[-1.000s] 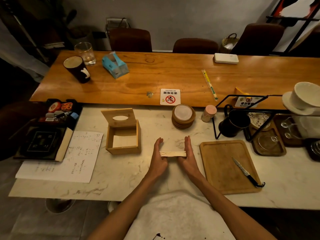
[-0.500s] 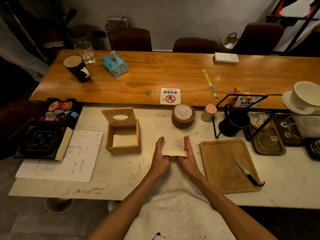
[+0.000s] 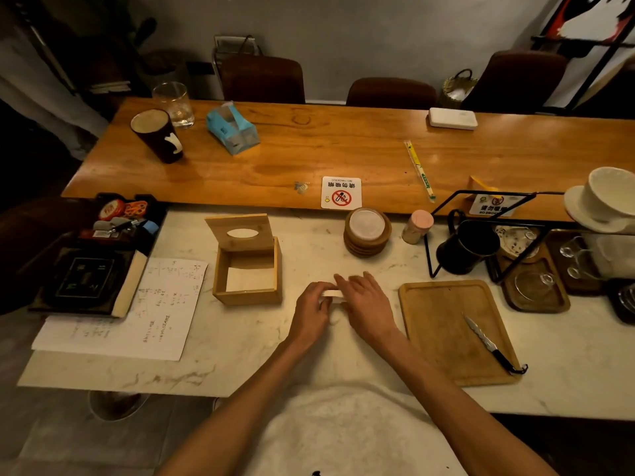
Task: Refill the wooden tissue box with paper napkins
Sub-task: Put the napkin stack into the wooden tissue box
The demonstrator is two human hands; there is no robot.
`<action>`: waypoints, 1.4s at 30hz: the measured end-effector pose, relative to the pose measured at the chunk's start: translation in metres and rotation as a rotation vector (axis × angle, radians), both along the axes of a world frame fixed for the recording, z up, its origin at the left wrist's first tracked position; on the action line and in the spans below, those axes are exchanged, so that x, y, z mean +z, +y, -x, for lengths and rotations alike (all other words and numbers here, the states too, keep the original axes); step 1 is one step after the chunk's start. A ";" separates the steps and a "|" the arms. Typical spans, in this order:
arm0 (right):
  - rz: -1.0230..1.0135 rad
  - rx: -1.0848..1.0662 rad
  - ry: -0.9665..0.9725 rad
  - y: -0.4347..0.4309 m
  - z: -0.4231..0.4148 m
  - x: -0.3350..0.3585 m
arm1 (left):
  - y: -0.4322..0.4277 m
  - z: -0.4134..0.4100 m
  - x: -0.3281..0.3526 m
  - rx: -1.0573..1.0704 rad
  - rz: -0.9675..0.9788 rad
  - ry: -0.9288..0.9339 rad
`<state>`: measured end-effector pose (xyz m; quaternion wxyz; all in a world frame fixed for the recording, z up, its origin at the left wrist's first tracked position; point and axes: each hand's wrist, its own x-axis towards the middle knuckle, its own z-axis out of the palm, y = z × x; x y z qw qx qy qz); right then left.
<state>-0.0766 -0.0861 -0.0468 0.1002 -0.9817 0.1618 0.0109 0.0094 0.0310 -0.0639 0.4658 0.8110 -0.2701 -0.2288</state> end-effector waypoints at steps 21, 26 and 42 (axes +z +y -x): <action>-2.008 -1.045 -0.570 0.023 0.004 -0.027 | 0.126 -0.123 0.051 0.294 -0.071 0.388; -1.893 -1.148 -0.628 0.034 -0.002 -0.018 | 0.129 -0.134 0.047 0.173 -0.052 0.453; -0.342 -0.138 0.359 0.101 -0.179 0.099 | 0.134 -0.155 0.046 0.204 0.116 0.744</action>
